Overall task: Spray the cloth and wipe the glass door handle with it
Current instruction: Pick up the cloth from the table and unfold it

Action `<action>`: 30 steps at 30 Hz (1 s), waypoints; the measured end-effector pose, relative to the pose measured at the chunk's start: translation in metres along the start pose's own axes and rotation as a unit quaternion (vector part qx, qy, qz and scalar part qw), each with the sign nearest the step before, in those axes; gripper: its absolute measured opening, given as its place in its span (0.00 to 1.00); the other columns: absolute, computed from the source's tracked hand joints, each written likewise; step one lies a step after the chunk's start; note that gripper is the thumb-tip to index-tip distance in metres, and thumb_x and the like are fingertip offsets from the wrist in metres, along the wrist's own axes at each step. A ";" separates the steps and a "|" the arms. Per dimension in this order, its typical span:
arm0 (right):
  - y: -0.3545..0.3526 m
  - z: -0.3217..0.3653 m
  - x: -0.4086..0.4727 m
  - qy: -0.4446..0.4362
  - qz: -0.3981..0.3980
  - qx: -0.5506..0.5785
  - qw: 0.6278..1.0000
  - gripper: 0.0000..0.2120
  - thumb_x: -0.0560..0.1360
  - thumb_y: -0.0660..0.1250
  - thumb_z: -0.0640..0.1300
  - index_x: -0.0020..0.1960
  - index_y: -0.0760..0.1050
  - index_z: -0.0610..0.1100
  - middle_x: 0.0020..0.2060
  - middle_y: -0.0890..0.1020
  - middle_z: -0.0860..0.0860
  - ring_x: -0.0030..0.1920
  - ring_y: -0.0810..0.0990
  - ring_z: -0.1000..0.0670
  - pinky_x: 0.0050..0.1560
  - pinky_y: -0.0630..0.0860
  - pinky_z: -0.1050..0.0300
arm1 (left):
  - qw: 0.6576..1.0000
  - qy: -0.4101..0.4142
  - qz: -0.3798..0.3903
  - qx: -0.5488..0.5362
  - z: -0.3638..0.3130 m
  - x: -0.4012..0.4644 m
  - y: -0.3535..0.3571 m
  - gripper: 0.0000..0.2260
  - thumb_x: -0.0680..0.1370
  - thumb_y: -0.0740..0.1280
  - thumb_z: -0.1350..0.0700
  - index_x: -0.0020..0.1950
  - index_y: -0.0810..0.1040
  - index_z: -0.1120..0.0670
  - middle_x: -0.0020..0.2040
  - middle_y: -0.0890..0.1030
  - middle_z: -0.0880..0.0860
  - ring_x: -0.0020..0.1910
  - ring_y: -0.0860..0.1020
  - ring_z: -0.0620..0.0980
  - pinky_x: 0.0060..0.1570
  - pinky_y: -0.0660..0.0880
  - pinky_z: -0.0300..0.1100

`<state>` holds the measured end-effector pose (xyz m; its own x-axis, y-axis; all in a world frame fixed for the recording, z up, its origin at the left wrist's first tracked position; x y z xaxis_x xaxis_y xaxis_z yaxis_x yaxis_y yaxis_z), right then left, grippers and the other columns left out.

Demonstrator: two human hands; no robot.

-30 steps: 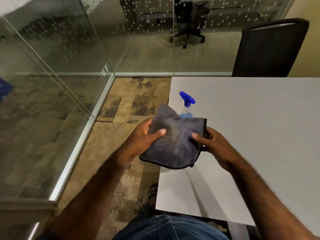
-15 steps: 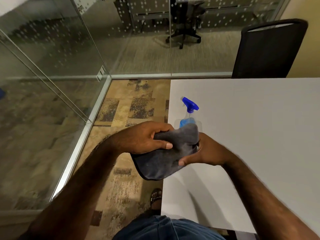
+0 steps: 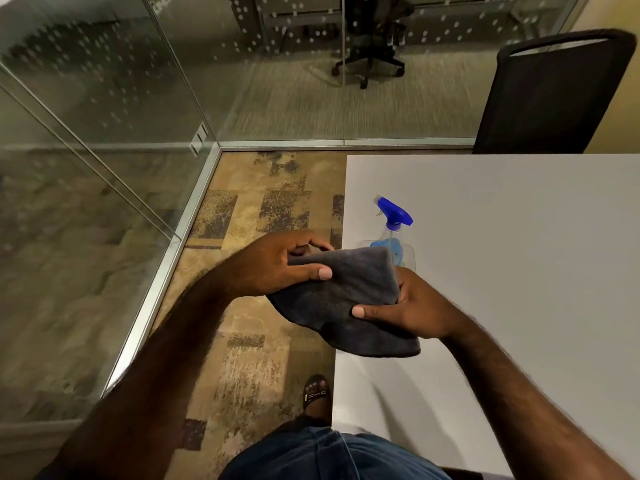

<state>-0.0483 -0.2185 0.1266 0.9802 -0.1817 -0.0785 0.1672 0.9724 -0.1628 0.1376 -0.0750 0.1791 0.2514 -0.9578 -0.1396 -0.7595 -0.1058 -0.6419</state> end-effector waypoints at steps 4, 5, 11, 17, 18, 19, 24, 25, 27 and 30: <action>0.000 0.005 0.006 0.002 -0.018 0.031 0.999 0.17 0.79 0.79 0.47 0.65 0.80 0.56 0.58 0.88 0.53 0.61 0.88 0.50 0.61 0.87 0.54 | 0.993 -0.099 0.009 -0.068 0.050 -0.008 0.004 0.25 0.75 0.71 0.28 0.68 0.77 0.36 0.64 0.82 0.37 0.62 0.80 0.31 0.66 0.80 0.45; 0.000 0.009 0.008 -0.004 -0.019 0.043 0.999 0.16 0.78 0.80 0.47 0.63 0.81 0.56 0.57 0.89 0.53 0.60 0.88 0.49 0.60 0.86 0.55 | 0.985 -0.117 0.011 -0.127 0.058 -0.010 0.011 0.32 0.72 0.69 0.23 0.70 0.78 0.41 0.67 0.82 0.42 0.65 0.79 0.35 0.72 0.78 0.50; -0.002 0.019 0.014 -0.009 -0.041 0.144 0.989 0.21 0.71 0.80 0.52 0.62 0.82 0.53 0.57 0.89 0.48 0.61 0.89 0.45 0.60 0.87 0.48 | 0.744 -0.207 0.072 -0.632 0.075 -0.010 0.090 0.63 0.54 0.68 0.14 0.76 0.80 0.56 0.77 0.78 0.61 0.76 0.77 0.64 0.72 0.77 0.62; -0.017 0.015 0.015 -0.025 -0.106 0.227 0.968 0.15 0.72 0.78 0.47 0.57 0.87 0.59 0.55 0.90 0.51 0.58 0.90 0.47 0.56 0.86 0.55 | 0.615 -0.116 0.091 -0.775 0.066 0.006 0.099 0.60 0.62 0.71 0.17 0.83 0.71 0.55 0.85 0.65 0.63 0.84 0.62 0.69 0.83 0.52 0.72; -0.020 0.012 0.014 -0.023 -0.114 0.236 0.965 0.15 0.72 0.78 0.47 0.58 0.87 0.57 0.55 0.90 0.50 0.58 0.90 0.46 0.56 0.86 0.54 | 0.623 -0.112 0.085 -0.769 0.068 0.006 0.098 0.60 0.65 0.69 0.16 0.85 0.68 0.55 0.85 0.63 0.64 0.85 0.60 0.70 0.83 0.50 0.73; -0.023 0.009 0.012 -0.020 -0.119 0.241 0.963 0.15 0.72 0.78 0.47 0.59 0.86 0.55 0.56 0.90 0.48 0.58 0.90 0.45 0.57 0.86 0.53 | 0.637 -0.111 0.076 -0.759 0.069 0.006 0.096 0.59 0.66 0.67 0.16 0.85 0.67 0.56 0.85 0.64 0.64 0.84 0.61 0.70 0.83 0.51 0.74; -0.026 -0.010 0.007 0.008 -0.128 0.243 0.962 0.22 0.73 0.79 0.46 0.67 0.82 0.49 0.61 0.89 0.45 0.63 0.88 0.41 0.60 0.86 0.50 | 0.668 -0.086 -0.030 -0.739 0.074 0.004 0.076 0.49 0.65 0.81 0.28 0.78 0.78 0.57 0.75 0.79 0.64 0.72 0.79 0.68 0.68 0.78 0.69; -0.026 -0.013 0.007 0.012 -0.129 0.241 0.962 0.22 0.74 0.79 0.44 0.67 0.82 0.49 0.62 0.88 0.44 0.64 0.88 0.40 0.61 0.86 0.50 | 0.660 -0.069 -0.036 -0.747 0.072 0.003 0.072 0.49 0.66 0.81 0.30 0.79 0.76 0.57 0.76 0.78 0.64 0.73 0.78 0.68 0.67 0.78 0.68; -0.025 -0.018 0.006 0.022 -0.142 0.236 0.961 0.23 0.75 0.79 0.44 0.69 0.81 0.48 0.63 0.88 0.43 0.65 0.87 0.39 0.62 0.85 0.47 | 0.639 -0.039 -0.027 -0.767 0.068 0.000 0.068 0.51 0.67 0.80 0.30 0.81 0.73 0.59 0.77 0.76 0.65 0.75 0.76 0.70 0.69 0.76 0.70; -0.027 -0.021 0.008 0.039 -0.168 0.231 0.958 0.29 0.72 0.81 0.49 0.70 0.79 0.43 0.62 0.88 0.42 0.63 0.88 0.38 0.62 0.85 0.44 | 0.666 -0.079 -0.005 -0.742 0.068 -0.001 0.077 0.57 0.59 0.80 0.24 0.78 0.76 0.59 0.80 0.72 0.64 0.79 0.70 0.69 0.76 0.69 0.71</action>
<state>-0.0475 -0.2488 0.1097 0.8552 -0.4881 -0.1745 0.5181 0.8148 0.2599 0.1202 -0.0639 0.0786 0.2318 -0.9272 -0.2943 -0.4846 -0.3724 0.7915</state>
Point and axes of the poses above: each hand's wrist, its own x-axis towards the middle knuckle, its own y-axis out of the palm, z = x × y, the point moved 5 cm from there along x, towards the middle knuckle
